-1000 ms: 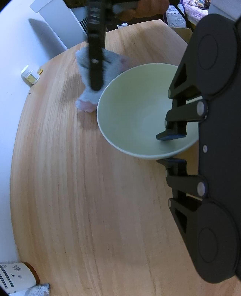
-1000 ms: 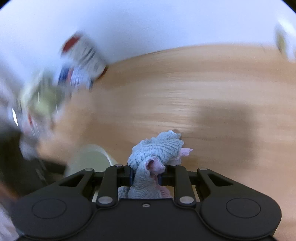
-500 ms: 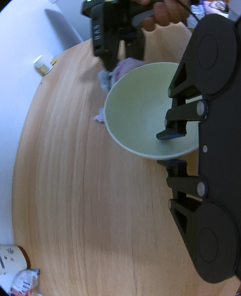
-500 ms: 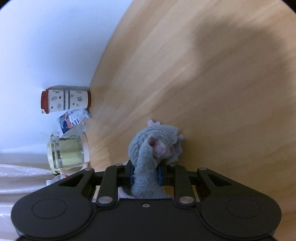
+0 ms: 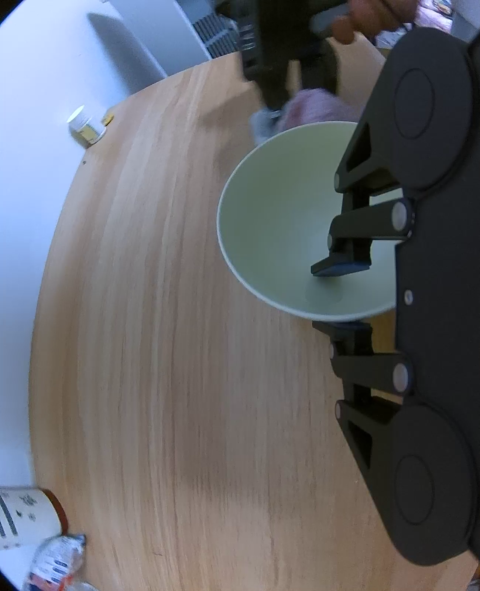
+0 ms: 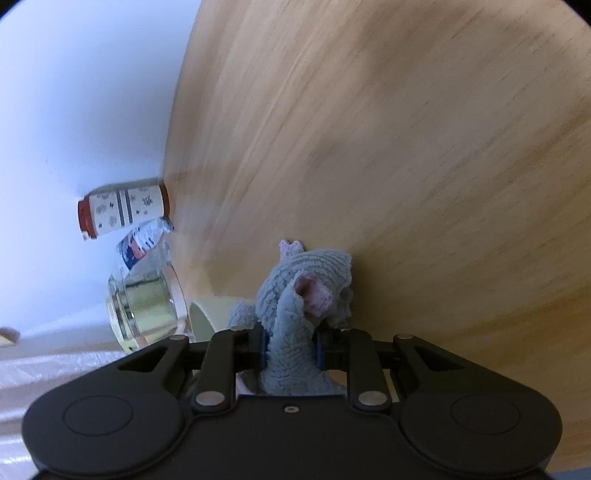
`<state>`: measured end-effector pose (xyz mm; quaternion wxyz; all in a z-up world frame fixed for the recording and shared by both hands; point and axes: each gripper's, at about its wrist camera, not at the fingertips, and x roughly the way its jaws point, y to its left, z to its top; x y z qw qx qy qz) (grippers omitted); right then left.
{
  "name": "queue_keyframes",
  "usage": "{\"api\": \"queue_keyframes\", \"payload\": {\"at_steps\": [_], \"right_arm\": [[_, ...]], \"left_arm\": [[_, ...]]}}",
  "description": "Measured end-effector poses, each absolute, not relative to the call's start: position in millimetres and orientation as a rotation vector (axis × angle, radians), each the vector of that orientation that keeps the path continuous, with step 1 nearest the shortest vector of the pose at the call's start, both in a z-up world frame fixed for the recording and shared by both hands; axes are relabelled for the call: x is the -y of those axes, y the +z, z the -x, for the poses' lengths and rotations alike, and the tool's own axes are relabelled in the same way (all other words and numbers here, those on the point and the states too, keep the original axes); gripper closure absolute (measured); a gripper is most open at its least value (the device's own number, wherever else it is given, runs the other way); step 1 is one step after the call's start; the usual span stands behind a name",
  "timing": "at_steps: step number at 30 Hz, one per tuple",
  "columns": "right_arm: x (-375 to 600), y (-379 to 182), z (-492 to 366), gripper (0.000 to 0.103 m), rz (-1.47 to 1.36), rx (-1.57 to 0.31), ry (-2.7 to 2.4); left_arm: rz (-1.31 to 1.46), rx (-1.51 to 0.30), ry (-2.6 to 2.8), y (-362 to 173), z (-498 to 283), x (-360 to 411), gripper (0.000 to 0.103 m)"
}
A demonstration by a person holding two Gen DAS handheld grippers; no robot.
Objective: Clean bowl
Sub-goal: 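Rub the cloth along the bowl's outer wall with the right tool while the left tool holds the bowl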
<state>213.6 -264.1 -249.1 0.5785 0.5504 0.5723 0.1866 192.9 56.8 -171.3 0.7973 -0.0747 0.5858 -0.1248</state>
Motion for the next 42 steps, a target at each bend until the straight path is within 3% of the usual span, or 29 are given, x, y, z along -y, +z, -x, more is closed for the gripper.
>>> {"api": "queue_keyframes", "payload": {"at_steps": [12,26,34,42], "right_arm": [[242.9,-246.2,-258.7,0.078,-1.222,-1.319,0.517],[281.0,-268.7,-187.4,0.078,-1.416,-1.281,0.359],[252.6,-243.7,-267.7,0.078,-1.166,-1.286,0.507],[202.9,-234.6,-337.0,0.078,-0.932,-1.509,0.701]], "left_arm": [[0.153,-1.285,-0.245,-170.8,-193.4,-50.9,0.076],[0.14,-1.282,-0.269,-174.4,-194.4,-49.4,0.074],[0.131,-1.296,-0.314,-175.4,-196.8,-52.9,0.074],[0.113,-1.313,-0.359,-175.6,-199.7,-54.6,0.075]]}}
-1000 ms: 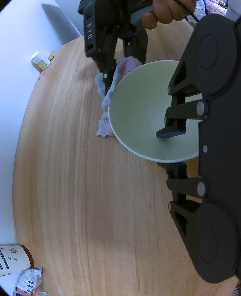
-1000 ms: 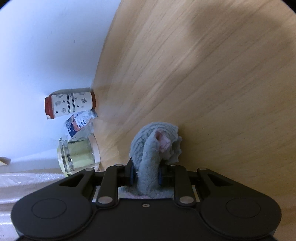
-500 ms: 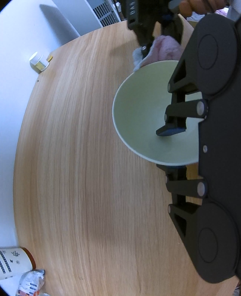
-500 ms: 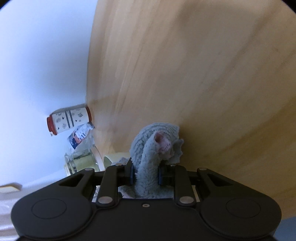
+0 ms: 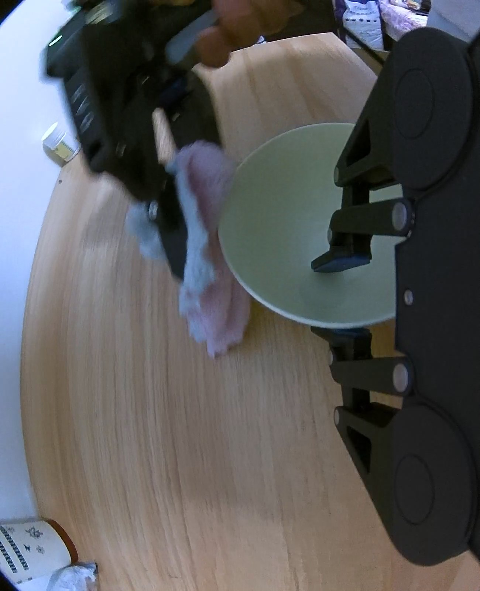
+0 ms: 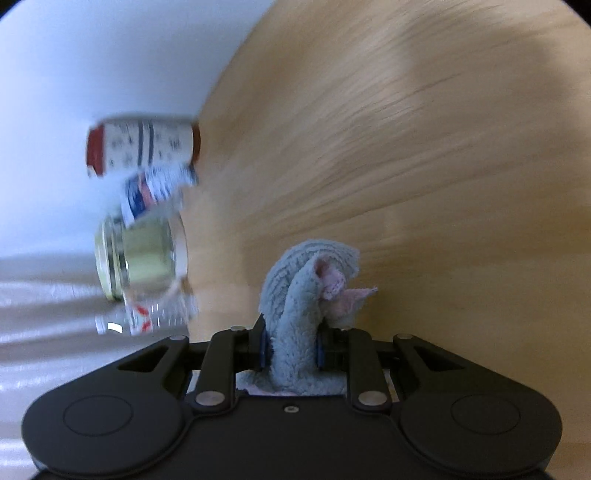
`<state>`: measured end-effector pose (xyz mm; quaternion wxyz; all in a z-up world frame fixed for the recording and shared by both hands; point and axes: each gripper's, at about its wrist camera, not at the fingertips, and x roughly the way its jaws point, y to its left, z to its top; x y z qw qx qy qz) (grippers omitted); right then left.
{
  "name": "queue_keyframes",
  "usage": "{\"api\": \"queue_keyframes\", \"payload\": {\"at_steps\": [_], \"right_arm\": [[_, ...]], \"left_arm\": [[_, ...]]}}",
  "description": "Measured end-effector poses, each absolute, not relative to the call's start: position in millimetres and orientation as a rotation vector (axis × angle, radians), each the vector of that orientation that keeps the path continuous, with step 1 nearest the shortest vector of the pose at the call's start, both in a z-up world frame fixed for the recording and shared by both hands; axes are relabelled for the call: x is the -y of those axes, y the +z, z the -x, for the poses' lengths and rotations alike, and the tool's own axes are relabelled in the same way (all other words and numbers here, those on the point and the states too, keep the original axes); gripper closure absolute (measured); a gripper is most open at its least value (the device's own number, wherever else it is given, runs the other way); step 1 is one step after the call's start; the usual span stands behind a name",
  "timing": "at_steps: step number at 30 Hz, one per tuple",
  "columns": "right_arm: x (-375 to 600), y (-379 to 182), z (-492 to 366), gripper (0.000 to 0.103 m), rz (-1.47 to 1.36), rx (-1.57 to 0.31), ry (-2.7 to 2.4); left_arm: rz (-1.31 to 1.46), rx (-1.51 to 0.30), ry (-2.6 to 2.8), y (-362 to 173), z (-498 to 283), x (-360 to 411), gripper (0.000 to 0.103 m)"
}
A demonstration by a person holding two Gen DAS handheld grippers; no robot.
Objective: Clean bowl
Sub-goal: 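Rub the cloth along the bowl's outer wall with the right tool while the left tool holds the bowl, then move the cloth in the right tool into the bowl held by the left tool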
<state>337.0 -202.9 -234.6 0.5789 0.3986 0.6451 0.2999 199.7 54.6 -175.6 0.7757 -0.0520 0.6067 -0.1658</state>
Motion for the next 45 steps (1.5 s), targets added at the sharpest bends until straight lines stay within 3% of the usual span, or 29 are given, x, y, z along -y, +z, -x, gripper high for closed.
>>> {"api": "queue_keyframes", "payload": {"at_steps": [6,16,23,35,45], "right_arm": [[169.0,-224.6,-355.7,0.078,-0.626,-1.602,0.81],[210.9,-255.4,-349.3,0.078,-0.786,-1.678,0.732],[168.3,-249.3,-361.6,0.077,-0.682,-1.661,0.804],[234.9,-241.8,-334.3,0.077,-0.71,-1.59,0.724],[214.4,-148.6,-265.6,0.077,-0.279,-1.107,0.752]], "left_arm": [[0.13,-1.329,-0.38,-176.5,-201.4,-58.7,0.077],[0.12,-1.329,-0.399,-175.7,-201.8,-57.2,0.076],[0.13,-1.34,-0.392,-175.4,-205.8,-54.9,0.075],[0.163,-1.346,-0.381,-175.5,-206.3,-53.6,0.076],[0.266,-1.358,-0.33,-177.7,-202.0,-62.4,0.084]]}}
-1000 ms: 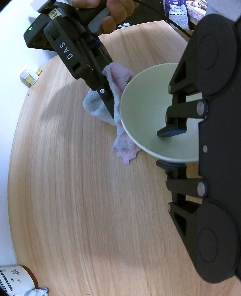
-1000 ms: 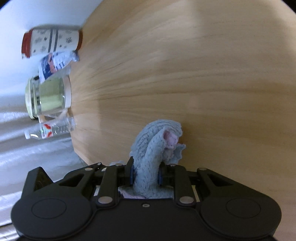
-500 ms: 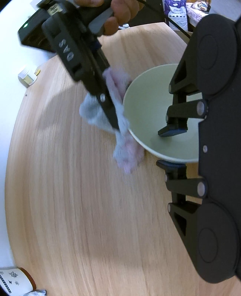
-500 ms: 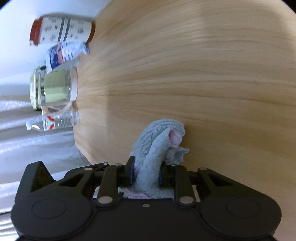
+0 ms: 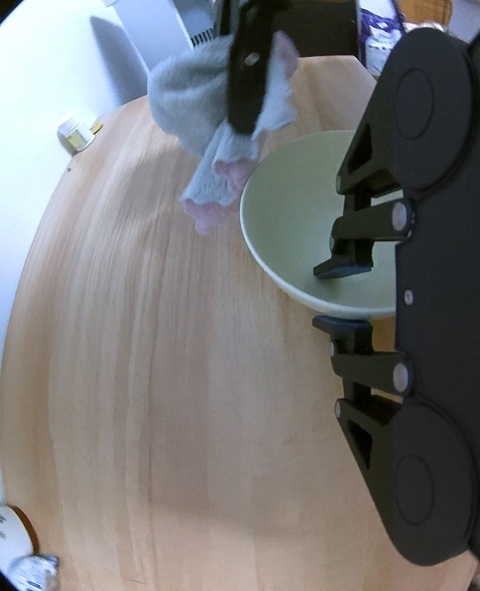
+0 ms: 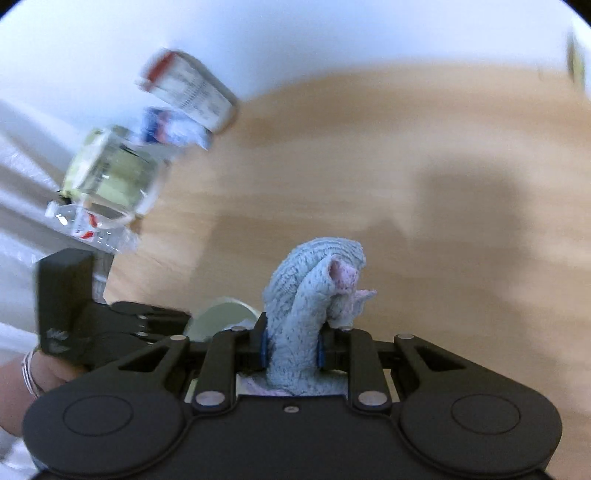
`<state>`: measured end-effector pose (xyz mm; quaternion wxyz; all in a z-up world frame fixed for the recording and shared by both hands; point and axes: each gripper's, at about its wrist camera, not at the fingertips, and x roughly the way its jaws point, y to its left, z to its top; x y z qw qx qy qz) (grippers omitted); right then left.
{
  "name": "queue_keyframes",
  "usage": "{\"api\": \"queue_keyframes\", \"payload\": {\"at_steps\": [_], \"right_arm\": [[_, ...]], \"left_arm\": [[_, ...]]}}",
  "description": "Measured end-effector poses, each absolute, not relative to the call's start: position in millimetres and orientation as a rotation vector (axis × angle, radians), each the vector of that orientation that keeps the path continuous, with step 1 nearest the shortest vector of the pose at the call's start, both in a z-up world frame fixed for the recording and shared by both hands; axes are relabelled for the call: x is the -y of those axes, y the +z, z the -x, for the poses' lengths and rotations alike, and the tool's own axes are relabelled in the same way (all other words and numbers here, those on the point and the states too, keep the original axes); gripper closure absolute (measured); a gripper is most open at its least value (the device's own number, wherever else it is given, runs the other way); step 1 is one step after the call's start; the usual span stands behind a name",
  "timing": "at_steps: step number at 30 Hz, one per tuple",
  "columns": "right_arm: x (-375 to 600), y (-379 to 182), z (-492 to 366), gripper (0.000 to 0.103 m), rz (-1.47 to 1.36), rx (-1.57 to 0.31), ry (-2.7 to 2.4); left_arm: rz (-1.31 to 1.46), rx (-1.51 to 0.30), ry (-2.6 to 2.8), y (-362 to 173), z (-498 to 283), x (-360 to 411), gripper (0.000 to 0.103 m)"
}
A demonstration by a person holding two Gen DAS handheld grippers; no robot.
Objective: Clean bowl
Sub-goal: 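Move the cloth in the right tool into the bowl held by the left tool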
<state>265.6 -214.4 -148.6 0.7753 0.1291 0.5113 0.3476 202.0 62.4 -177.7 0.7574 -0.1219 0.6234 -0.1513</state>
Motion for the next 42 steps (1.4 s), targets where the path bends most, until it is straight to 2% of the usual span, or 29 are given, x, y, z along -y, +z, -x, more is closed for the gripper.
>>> {"api": "queue_keyframes", "payload": {"at_steps": [5,11,17,23,25,28,32,34,35,39,42], "right_arm": [[180.9,-135.9,-243.2,0.077,-0.035,-1.038,0.864],[152.5,-142.4,-232.5,0.077,0.073,-1.041,0.941],[124.8,-152.3,-225.4,0.077,0.157,-1.042,0.984],[97.6,-173.0,-227.0,0.075,0.236,-1.044,0.956],[97.6,-175.9,-224.1,0.07,0.255,-1.029,0.955],[102.6,-177.0,-221.7,0.069,0.258,-1.038,0.952],[115.7,-152.2,-215.8,0.062,0.271,-0.999,0.94],[122.6,-134.9,-211.3,0.046,0.285,-0.951,0.94],[125.9,-123.9,-208.9,0.044,0.298,-0.922,0.937],[131.3,-105.6,-209.8,0.043,0.301,-0.913,0.941],[119.0,-118.7,-209.4,0.045,0.377,-0.96,0.971]], "left_arm": [[0.328,-1.352,-0.317,-172.4,-197.0,-67.7,0.078],[0.437,-1.279,-0.3,-157.1,-187.2,-88.5,0.06],[0.503,-1.226,-0.256,-143.7,-175.2,-110.5,0.059],[0.426,-1.221,-0.219,-142.5,-172.1,-110.6,0.059],[0.416,-1.215,-0.211,-144.6,-175.0,-107.7,0.058],[0.408,-1.215,-0.209,-143.4,-177.8,-106.0,0.055],[0.375,-1.17,-0.203,-131.5,-177.7,-107.0,0.053],[0.344,-1.159,-0.197,-128.7,-178.2,-107.0,0.05],[0.333,-1.167,-0.195,-129.4,-178.8,-107.1,0.049],[0.297,-1.184,-0.21,-136.3,-178.5,-108.6,0.051],[0.308,-1.187,-0.234,-138.1,-174.9,-112.9,0.057]]}}
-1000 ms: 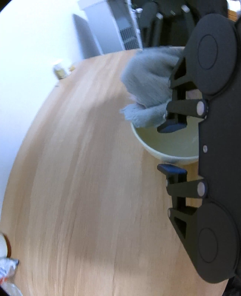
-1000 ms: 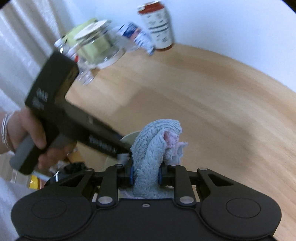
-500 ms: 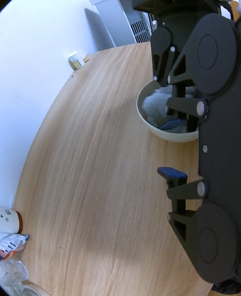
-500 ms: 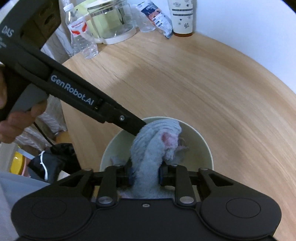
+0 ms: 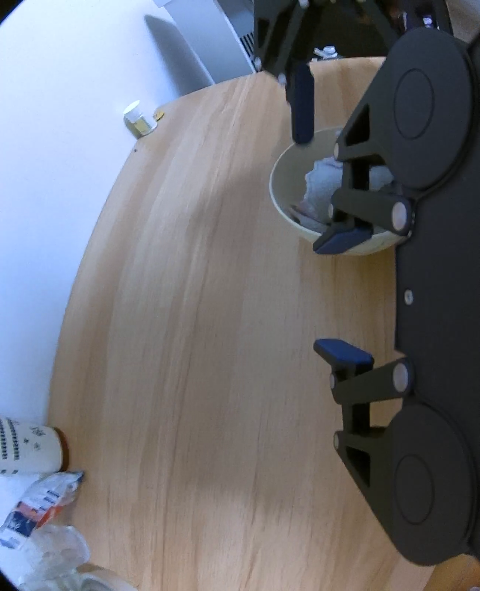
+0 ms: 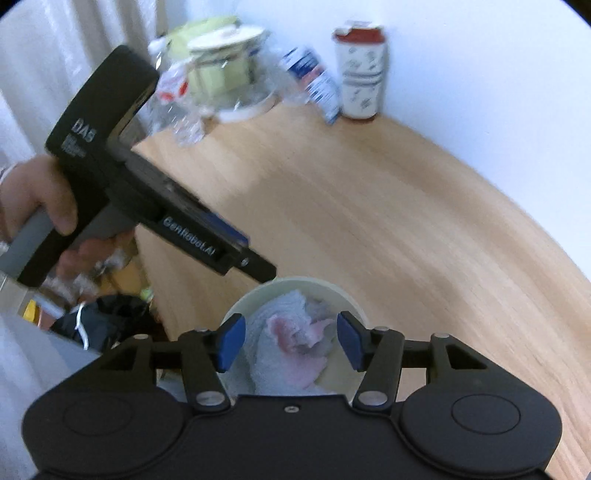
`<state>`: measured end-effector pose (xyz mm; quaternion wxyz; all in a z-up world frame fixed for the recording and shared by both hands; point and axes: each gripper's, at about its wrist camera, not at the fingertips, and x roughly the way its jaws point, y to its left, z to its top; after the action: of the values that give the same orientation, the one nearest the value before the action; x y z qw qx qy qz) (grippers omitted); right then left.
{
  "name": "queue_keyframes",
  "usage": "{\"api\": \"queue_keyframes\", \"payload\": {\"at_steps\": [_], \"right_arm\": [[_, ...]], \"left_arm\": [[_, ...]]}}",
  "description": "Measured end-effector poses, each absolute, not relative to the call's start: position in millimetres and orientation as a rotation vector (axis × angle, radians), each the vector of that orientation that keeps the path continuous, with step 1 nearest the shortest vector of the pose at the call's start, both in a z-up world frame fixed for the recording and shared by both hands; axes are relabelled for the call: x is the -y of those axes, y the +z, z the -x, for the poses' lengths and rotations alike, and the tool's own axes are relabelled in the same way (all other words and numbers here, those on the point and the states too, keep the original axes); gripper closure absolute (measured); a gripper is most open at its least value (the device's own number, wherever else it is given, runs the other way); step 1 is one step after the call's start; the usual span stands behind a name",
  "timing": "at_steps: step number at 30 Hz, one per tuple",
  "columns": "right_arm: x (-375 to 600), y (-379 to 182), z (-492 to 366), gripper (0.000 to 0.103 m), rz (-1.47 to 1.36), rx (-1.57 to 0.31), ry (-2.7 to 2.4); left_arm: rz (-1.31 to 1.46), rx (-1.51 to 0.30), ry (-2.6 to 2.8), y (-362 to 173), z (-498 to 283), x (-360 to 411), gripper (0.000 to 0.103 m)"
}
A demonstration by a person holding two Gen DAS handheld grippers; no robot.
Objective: Clean bowl
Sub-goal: 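Move the cloth in the right tool into the bowl held by the left tool, then wipe the bowl's inner wall with the cloth in the right tool while the left tool holds the bowl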
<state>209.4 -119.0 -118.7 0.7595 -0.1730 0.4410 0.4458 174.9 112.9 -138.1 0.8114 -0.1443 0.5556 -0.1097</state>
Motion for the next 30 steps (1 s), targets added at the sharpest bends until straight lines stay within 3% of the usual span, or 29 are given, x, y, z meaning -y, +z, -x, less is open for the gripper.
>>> {"api": "queue_keyframes", "payload": {"at_steps": [2,4,6,9,14,15,17,23,25,30], "right_arm": [[111.2,-133.1,-208.3,0.049,0.429,-0.991,0.98],[105.7,-144.9,-209.6,0.072,0.455,-1.02,0.972],[98.3,-158.2,-213.0,0.079,0.467,-1.051,0.948],[99.9,-160.7,-219.5,0.085,0.439,-1.06,0.899],[112.0,-147.5,-228.0,0.086,0.369,-1.073,0.839],[115.2,-147.4,-229.5,0.086,0.356,-1.081,0.826],[121.8,-147.2,-232.4,0.086,0.329,-1.099,0.799],[122.6,-159.6,-232.2,0.085,0.314,-1.136,0.804],[117.5,-163.2,-230.5,0.085,0.34,-1.126,0.811],[111.5,-170.2,-231.8,0.085,0.37,-1.125,0.795]], "left_arm": [[0.287,-1.189,-0.249,-137.8,-174.5,-111.4,0.059],[0.283,-1.187,-0.273,-138.7,-174.1,-110.7,0.065],[0.293,-1.175,-0.321,-137.5,-172.0,-111.6,0.084],[0.26,-1.149,-0.351,-130.5,-167.9,-110.6,0.084],[0.297,-1.12,-0.42,-121.7,-165.0,-116.3,0.08],[0.321,-1.123,-0.43,-121.2,-165.6,-117.6,0.069],[0.351,-1.122,-0.439,-121.7,-166.4,-120.3,0.059],[0.354,-1.187,-0.463,-141.5,-176.2,-110.5,0.073],[0.34,-1.193,-0.467,-146.6,-178.2,-106.2,0.09],[0.368,-1.196,-0.46,-150.7,-180.8,-106.7,0.092]]}}
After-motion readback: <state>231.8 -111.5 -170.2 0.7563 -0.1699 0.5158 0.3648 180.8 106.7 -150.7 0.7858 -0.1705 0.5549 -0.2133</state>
